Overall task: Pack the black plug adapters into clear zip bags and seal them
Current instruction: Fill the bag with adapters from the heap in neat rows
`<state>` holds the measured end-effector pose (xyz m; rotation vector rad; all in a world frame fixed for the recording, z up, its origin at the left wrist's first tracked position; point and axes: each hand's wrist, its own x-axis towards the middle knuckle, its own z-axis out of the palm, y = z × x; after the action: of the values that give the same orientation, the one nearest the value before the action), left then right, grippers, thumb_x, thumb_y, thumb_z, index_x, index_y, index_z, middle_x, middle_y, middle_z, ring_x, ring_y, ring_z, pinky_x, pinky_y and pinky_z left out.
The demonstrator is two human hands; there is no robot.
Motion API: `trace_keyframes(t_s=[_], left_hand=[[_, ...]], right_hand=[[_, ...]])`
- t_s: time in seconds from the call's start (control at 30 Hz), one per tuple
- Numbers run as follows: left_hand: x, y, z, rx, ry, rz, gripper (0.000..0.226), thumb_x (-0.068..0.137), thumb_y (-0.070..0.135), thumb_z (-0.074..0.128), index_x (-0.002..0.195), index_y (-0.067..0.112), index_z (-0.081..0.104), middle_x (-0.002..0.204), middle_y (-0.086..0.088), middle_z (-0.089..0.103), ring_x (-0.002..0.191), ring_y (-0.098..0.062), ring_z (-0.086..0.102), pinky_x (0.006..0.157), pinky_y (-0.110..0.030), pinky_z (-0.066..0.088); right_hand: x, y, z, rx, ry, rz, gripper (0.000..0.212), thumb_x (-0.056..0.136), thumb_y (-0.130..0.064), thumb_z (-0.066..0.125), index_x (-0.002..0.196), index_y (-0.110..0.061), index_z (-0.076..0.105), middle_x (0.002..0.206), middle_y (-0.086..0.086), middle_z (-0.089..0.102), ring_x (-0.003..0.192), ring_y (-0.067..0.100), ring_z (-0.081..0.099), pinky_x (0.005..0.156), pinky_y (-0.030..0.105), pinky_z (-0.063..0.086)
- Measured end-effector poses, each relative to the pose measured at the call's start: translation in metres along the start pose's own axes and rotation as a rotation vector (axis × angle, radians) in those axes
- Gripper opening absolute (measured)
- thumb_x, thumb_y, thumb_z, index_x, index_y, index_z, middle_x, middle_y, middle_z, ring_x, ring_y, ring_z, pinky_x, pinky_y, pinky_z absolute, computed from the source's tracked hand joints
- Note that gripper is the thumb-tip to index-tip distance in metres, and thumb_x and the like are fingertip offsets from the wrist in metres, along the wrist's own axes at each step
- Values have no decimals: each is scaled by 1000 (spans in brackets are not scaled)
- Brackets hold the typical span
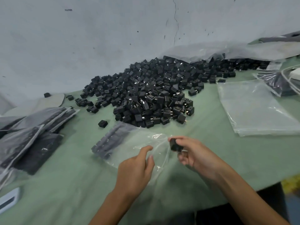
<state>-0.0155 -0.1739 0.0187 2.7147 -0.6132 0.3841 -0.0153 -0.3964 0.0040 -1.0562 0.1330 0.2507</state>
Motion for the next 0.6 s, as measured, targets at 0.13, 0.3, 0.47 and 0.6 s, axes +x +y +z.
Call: trace_keyframes(t_s=[0.13, 0.3, 0.47, 0.6], left_hand=[[-3, 5, -1, -31, 96, 0, 32, 101, 42, 36, 126, 32, 53, 77, 9, 71, 64, -14, 66, 54, -29, 48], [-5, 3, -9, -104, 166, -90, 39, 101, 48, 24, 133, 37, 45, 95, 8, 74, 77, -17, 69, 67, -34, 55], [0, 9, -14, -108, 168, -43, 50, 103, 46, 25, 142, 29, 51, 116, 2, 72, 96, -19, 69, 82, -34, 55], [3, 9, -17, -87, 138, 22, 53, 101, 42, 26, 144, 23, 50, 108, -5, 74, 86, -25, 70, 72, -37, 56]], right_hand=[[0, 17, 30, -192, -162, 46, 19, 93, -14, 68, 111, -8, 66, 97, 10, 72, 77, 25, 69, 69, 32, 58], [25, 19, 65, -277, -235, -65, 23, 98, 1, 53, 98, -10, 72, 99, 11, 70, 100, 25, 69, 90, 35, 57], [51, 24, 91, -432, -352, 19, 25, 99, -1, 44, 104, 1, 68, 94, 14, 72, 89, 21, 69, 80, 29, 55], [48, 47, 133, 239, -68, -25, 40, 100, -13, 42, 78, -4, 73, 66, -4, 61, 62, -6, 56, 78, 4, 45]])
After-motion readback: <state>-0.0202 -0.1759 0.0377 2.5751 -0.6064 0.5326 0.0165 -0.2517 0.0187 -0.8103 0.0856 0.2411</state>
